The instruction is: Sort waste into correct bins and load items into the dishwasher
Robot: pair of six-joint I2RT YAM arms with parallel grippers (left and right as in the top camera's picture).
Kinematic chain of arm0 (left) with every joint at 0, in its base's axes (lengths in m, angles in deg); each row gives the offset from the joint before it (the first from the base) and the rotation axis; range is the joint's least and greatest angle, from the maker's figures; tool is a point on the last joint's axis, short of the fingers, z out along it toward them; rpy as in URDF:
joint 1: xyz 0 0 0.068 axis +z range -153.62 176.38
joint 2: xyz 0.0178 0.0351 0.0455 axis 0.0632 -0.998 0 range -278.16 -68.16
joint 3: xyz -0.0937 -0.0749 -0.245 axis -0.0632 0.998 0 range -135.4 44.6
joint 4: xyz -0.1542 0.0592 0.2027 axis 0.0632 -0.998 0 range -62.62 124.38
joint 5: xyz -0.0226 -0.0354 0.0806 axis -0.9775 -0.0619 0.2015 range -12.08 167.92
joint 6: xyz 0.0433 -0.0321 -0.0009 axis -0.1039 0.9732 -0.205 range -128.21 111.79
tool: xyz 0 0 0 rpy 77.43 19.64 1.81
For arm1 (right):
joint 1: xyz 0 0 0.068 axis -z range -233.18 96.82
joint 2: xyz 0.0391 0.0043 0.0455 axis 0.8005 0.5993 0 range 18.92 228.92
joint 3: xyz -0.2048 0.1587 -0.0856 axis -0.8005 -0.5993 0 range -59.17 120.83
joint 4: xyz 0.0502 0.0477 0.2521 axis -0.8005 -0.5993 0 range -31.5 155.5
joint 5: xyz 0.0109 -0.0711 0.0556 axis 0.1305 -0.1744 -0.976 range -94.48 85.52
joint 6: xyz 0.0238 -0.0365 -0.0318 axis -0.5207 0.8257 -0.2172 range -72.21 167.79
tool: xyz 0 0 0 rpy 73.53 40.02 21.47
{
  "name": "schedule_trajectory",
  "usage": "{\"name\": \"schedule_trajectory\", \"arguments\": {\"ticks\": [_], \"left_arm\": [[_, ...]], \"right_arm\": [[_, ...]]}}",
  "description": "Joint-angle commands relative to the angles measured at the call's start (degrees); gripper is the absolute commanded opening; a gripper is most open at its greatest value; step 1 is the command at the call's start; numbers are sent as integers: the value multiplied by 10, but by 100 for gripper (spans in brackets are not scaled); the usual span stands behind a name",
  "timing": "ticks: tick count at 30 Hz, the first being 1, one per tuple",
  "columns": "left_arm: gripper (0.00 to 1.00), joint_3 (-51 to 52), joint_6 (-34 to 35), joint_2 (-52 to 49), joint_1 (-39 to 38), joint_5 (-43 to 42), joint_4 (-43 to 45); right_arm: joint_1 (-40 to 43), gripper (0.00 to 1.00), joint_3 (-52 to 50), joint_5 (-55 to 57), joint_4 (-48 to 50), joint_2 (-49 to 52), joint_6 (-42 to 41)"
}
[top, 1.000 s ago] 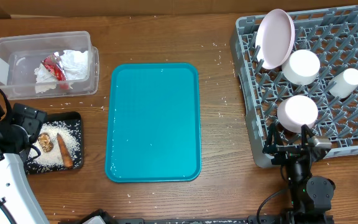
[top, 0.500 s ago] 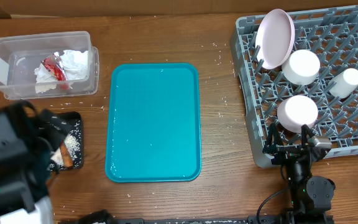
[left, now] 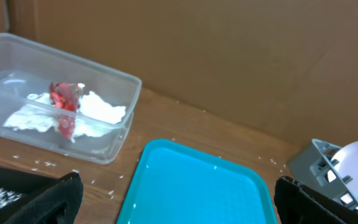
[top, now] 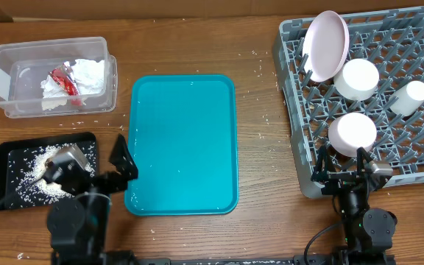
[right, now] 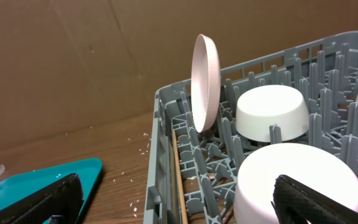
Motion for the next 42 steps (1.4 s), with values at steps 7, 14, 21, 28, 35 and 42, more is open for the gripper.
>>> {"name": "schedule_trajectory", "arguments": {"ticks": [7, 14, 21, 28, 35, 42], "left_arm": [[100, 150, -19, 140, -4, -3, 51], [100, 231, -19, 169, -4, 33, 176], [100, 268, -4, 169, -4, 31, 234], [100, 268, 1, 169, -4, 9, 185], [100, 268, 1, 169, -4, 5, 148], [100, 268, 1, 169, -3, 5, 148]], "right_arm": [[-4, 100, -6, 5, 3, -7, 2], [-4, 100, -6, 5, 3, -7, 2], [-4, 100, -6, 5, 3, -7, 2], [-4, 100, -6, 5, 3, -7, 2], [-4, 100, -6, 5, 3, -7, 2], [-4, 100, -6, 5, 3, -7, 2]]}}
